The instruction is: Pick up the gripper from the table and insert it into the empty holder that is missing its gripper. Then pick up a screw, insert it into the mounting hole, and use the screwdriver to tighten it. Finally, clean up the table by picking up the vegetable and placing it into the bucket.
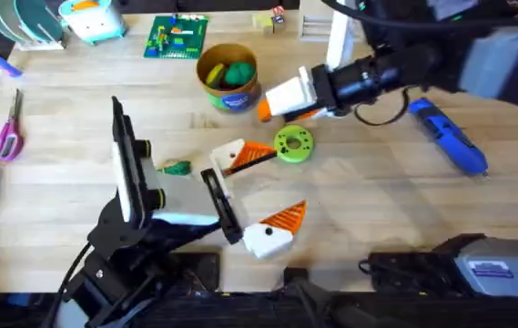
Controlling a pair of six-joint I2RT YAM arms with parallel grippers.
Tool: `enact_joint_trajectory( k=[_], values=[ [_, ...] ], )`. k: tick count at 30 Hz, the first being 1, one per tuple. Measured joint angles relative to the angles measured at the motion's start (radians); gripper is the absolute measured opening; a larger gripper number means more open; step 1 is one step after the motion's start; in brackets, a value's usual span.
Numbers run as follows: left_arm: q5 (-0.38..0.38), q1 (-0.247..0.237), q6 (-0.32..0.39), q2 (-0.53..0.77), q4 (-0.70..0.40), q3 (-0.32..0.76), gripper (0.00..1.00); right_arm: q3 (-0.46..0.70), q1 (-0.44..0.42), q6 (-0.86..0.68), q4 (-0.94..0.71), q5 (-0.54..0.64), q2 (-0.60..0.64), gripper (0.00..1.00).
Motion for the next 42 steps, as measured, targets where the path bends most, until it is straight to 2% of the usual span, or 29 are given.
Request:
enact_joint_trajectory(
  k=[2,5,14,20,24,30,33,37,42],
  values=[
    [0.000,0.000,0.000,0.000,0.000,0.000,0.993,0.019,0.008,-0.086,-0.087,0.125,-0.057,0.993],
    [0.000,0.000,0.000,0.000,0.000,0.000,0.992,0.028,0.012,-0.164,-0.119,0.256,-0.114,0.993],
    [0.000,0.000,0.000,0.000,0.000,0.000,0.993,0.027,0.018,-0.294,-0.211,0.448,-0.088,0.993],
    [0.000,0.000,0.000,0.000,0.000,0.000,0.992,-0.079,0.082,-0.315,-0.149,0.534,-0.087,0.993],
    [0.000,0.000,0.000,0.000,0.000,0.000,0.993,-0.149,0.147,-0.319,-0.036,0.585,-0.086,0.867],
    [0.000,0.000,0.000,0.000,0.000,0.000,0.991,-0.161,0.213,-0.319,0.045,0.640,-0.079,0.839],
    [0.000,0.000,0.000,0.000,0.000,0.000,0.993,-0.161,0.226,-0.320,0.073,0.654,-0.047,0.753],
    [0.000,0.000,0.000,0.000,0.000,0.000,0.993,-0.162,0.229,-0.319,0.087,0.662,0.008,0.568],
    [0.000,0.000,0.000,0.000,0.000,0.000,0.993,-0.162,0.231,-0.319,0.093,0.669,0.026,0.518]
  ],
)
